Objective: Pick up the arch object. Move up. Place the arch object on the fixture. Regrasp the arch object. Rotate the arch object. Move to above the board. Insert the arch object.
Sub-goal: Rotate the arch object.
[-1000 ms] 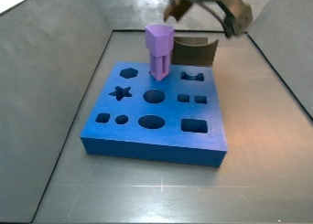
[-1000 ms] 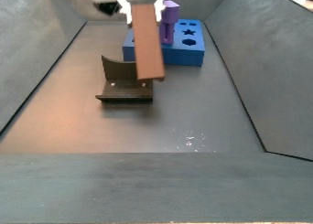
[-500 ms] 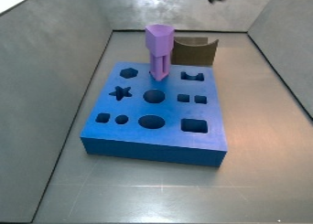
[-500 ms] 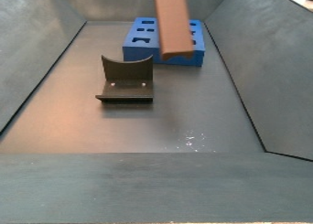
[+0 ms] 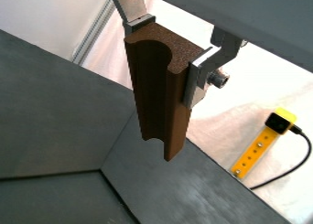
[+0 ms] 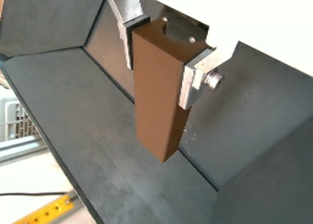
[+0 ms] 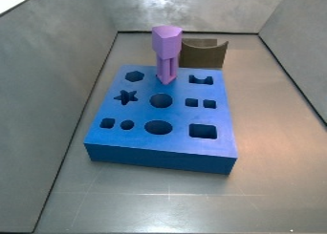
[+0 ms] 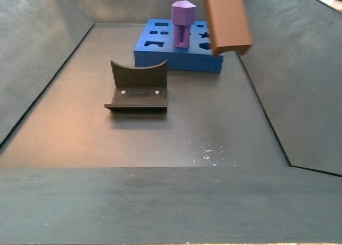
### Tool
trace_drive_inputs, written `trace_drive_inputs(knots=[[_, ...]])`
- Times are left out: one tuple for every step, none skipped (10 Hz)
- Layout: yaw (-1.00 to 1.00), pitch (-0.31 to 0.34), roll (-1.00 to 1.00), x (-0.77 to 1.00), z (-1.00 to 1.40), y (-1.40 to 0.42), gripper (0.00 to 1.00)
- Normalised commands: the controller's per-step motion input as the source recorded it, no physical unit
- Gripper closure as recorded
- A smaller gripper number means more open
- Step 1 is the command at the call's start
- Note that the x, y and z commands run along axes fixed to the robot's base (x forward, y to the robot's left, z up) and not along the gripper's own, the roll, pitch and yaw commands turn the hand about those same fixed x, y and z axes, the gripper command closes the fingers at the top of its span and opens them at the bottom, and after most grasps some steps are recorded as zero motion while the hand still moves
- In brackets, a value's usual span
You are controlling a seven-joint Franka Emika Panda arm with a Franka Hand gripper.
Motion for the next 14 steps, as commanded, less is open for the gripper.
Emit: trace_drive_inputs(knots=[[-0.06,-0.015,-0.12,-0.19,0.05,0.02,1.00],[-1.00,-0.103,-0.95,0.00,0.00,0.00,1.00],[-1.00,-0.094,-0.95,0.03,-0.02,0.01,1.00],[-1.00,-0.055,-0.95,-0.08,0.04,0.05,1.00],[-1.00,-0.013,-0.94,-0.10,0.05,0.04,1.00],[-1.00,0.061,-0.92,-0.05,0.03,0.03,1.00],[-1.00,0.117,-0.91,0.00,0.00,0.02,1.00],[-1.00,0.188,-0.90,0.00,0.01,0.02,1.00],[-1.00,0.221,-0.90,-0.02,0.02,0.01,1.00],[-1.00,0.283,-0.90,-0.04,0.04,0.02,1.00],[-1.00,0.336,-0.91,-0.03,0.04,0.02,1.00],[-1.00,0.416,-0.93,-0.02,0.04,0.01,1.00],[-1.00,0.469,-0.94,0.00,0.03,0.01,1.00],[-0.90,0.523,-0.90,0.02,0.03,0.03,1.00]])
